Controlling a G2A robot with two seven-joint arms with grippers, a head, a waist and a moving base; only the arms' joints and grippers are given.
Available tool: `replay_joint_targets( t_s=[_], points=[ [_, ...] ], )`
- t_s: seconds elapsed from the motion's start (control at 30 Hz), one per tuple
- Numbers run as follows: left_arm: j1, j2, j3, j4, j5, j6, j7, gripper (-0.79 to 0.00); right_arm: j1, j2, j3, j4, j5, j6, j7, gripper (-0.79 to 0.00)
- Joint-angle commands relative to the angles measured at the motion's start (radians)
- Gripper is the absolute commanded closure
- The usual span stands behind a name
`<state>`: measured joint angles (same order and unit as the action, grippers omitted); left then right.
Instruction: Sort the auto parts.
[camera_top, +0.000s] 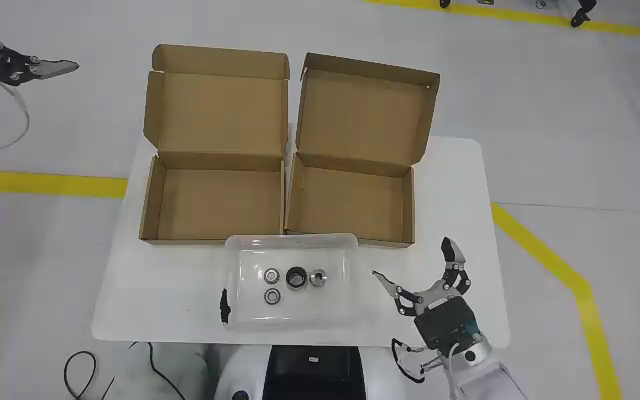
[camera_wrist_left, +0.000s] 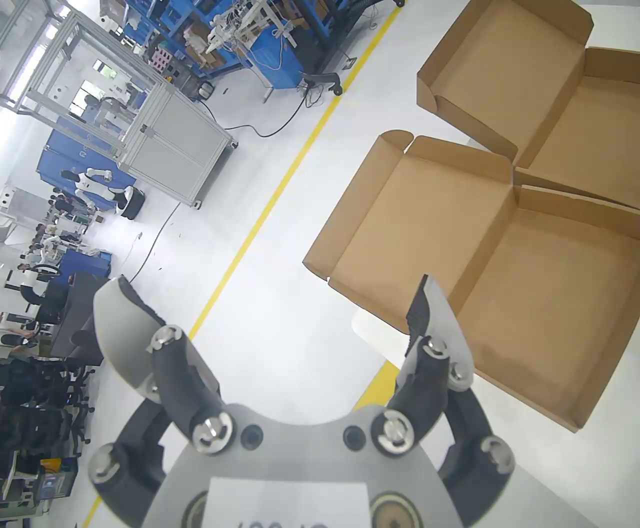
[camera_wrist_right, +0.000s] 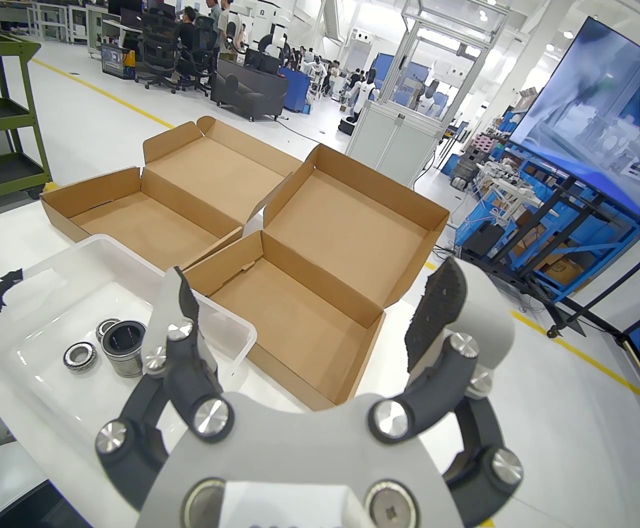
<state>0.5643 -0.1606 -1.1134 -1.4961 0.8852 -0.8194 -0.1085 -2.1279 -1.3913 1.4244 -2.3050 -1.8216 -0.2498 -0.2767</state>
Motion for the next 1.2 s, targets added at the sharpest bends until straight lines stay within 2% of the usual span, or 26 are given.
replay_joint_targets(
  t_s=[0.0, 0.27, 0.47, 0.63, 0.77, 0.97, 1.1, 1.17],
  points=[
    [0.0, 0.0, 0.0, 0.0, 0.0, 0.0, 0.0, -0.784, 0.0, 0.0, 0.0, 0.0, 0.0, 0.0, 0.0, -0.785],
    [0.0, 0.0, 0.0, 0.0, 0.0, 0.0, 0.0, -0.785, 0.002, 0.0, -0.002, 0.003, -0.001, -0.003, 0.003, -0.785],
    [0.0, 0.0, 0.0, 0.0, 0.0, 0.0, 0.0, -0.785, 0.098, 0.01, -0.066, 0.029, -0.076, -0.115, 0.088, -0.785],
    [0.0, 0.0, 0.0, 0.0, 0.0, 0.0, 0.0, -0.785, 0.217, 0.021, -0.184, 0.064, -0.178, -0.282, 0.081, -0.785],
    [0.0, 0.0, 0.0, 0.0, 0.0, 0.0, 0.0, -0.785, 0.305, 0.02, -0.279, 0.113, -0.231, -0.341, 0.156, -0.785],
    [0.0, 0.0, 0.0, 0.0, 0.0, 0.0, 0.0, -0.785, 0.397, 0.011, -0.352, 0.206, -0.175, -0.348, 0.288, -0.785],
    [0.0, 0.0, 0.0, 0.0, 0.0, 0.0, 0.0, -0.785, 0.423, 0.007, -0.341, 0.263, -0.067, -0.321, 0.36, -0.785],
    [0.0, 0.0, 0.0, 0.0, 0.0, 0.0, 0.0, -0.785, 0.423, 0.007, -0.341, 0.263, -0.067, -0.321, 0.36, -0.785]
  ],
)
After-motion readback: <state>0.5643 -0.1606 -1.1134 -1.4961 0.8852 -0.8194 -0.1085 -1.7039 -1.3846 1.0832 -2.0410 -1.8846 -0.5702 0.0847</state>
